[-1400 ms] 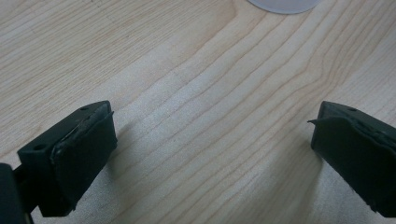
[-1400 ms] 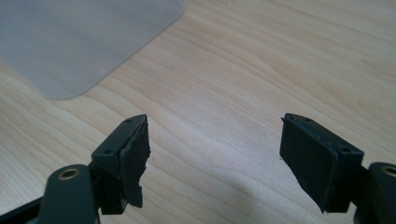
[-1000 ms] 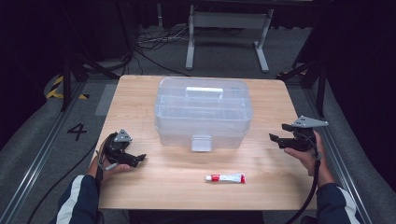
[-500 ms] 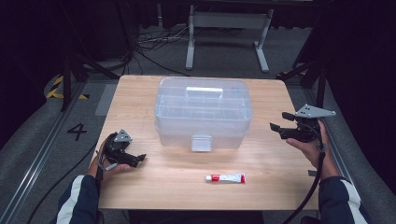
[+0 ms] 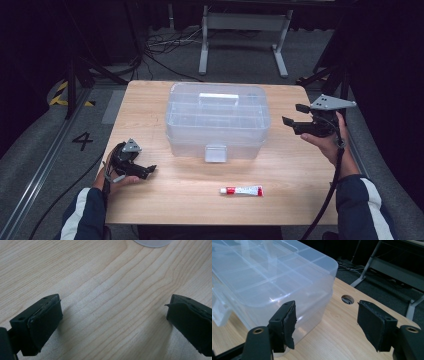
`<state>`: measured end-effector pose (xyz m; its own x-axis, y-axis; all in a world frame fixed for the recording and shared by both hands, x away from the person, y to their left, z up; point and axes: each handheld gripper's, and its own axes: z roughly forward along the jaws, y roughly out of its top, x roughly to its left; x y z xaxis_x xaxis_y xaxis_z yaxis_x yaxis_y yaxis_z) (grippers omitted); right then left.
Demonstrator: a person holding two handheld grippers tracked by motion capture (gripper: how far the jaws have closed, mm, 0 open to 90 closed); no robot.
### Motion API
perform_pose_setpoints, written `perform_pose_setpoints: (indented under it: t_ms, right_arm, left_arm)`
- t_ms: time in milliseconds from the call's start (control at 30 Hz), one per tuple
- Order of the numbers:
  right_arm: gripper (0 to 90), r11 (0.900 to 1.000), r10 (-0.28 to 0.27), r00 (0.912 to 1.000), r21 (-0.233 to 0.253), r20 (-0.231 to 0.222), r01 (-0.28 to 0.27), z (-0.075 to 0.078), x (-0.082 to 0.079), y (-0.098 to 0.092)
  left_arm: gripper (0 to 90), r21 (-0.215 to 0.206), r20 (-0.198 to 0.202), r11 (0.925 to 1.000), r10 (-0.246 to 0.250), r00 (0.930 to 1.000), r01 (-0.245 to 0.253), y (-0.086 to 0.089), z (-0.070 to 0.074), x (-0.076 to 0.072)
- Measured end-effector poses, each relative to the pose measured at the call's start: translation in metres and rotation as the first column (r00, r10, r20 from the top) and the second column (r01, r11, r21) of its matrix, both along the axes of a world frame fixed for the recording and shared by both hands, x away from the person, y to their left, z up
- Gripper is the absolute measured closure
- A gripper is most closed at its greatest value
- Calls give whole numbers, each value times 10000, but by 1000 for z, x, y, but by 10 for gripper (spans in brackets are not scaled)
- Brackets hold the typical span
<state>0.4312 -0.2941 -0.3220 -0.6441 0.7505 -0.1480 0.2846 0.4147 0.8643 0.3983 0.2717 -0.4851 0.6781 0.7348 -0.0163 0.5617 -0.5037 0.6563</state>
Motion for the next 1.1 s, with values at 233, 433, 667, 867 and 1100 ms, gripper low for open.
perform_pose_setpoints:
  t_ms: [233,433,667,867,1100]
  right_arm:
    - [321,9992,388,9992,-80,106,-387,11,6,20]
    - [336,9963,836,9965,-216,-30,-837,14,15,42]
    - [380,9903,1303,9913,-455,-172,-1310,21,26,64]
    - [384,9845,1630,9861,-606,-322,-1647,26,36,80]
    - [425,9751,1934,9799,-1010,-489,-1974,26,42,95]
  left_arm:
    - [4,21,32,10000,-8,10000,8,0,0,0]
    - [4,18,29,10000,-8,10000,8,0,0,0]
    - [4,18,31,10000,-8,10000,8,0,0,0]
    - [4,20,32,10000,-10,10000,10,0,0,0]
    - [4,15,28,10000,-7,10000,6,0,0,0]
